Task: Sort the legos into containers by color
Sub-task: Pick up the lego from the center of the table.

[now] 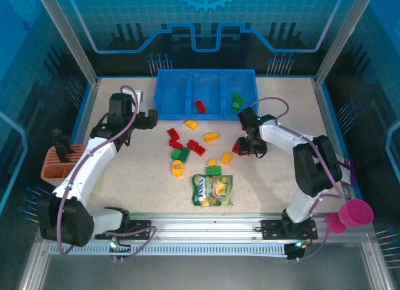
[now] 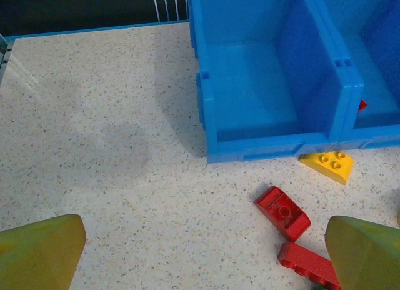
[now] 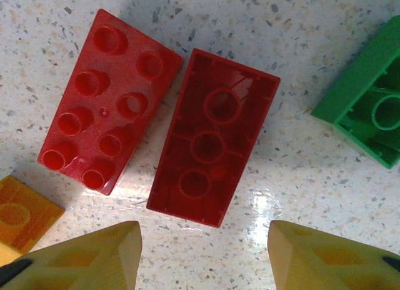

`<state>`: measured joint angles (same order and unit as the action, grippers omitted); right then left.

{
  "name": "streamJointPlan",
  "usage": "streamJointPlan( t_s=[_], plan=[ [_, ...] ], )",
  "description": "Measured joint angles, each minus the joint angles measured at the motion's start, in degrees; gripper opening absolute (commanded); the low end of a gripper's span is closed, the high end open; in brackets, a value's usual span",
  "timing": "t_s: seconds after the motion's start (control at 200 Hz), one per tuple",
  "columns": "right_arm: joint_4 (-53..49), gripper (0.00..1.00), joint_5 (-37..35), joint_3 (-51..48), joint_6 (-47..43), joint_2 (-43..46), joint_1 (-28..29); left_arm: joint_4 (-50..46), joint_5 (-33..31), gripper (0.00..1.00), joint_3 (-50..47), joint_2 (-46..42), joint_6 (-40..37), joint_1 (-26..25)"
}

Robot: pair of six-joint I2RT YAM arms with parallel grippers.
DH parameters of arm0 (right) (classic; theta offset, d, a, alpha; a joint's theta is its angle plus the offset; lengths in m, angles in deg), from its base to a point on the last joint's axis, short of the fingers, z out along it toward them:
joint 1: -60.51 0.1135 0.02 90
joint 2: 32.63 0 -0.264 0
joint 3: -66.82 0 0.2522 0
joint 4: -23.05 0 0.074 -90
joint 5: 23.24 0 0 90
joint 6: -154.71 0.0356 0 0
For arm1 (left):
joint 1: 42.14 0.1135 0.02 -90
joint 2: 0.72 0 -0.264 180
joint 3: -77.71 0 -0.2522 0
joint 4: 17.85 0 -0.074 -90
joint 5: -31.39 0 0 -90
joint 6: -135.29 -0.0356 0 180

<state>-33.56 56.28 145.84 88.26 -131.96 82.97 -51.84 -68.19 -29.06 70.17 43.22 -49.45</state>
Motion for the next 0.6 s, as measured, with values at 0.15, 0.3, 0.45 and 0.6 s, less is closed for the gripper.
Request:
streamJointPlan(
  t_s=[0.15,0.3,0.45,0.6],
  plan=[
    [0.6,0.58,0.0,0.1,0.0,-2.1,0.0,0.0,0.0,0.99,-0.1,0.0,0.0,-0.1],
    [0.4,0.58,0.0,1.6,-0.1,-4.5,0.0,0.0,0.0,0.99,-0.1,0.0,0.0,-0.1],
    [0.6,0.58,0.0,2.8,-0.4,-6.1,0.0,0.0,0.0,0.99,-0.1,0.0,0.0,-0.1],
    [0.8,0.56,-0.1,3.6,-0.9,-7.1,-0.4,0.0,0.0,0.99,-0.1,0.0,0.0,-0.1]
  ],
)
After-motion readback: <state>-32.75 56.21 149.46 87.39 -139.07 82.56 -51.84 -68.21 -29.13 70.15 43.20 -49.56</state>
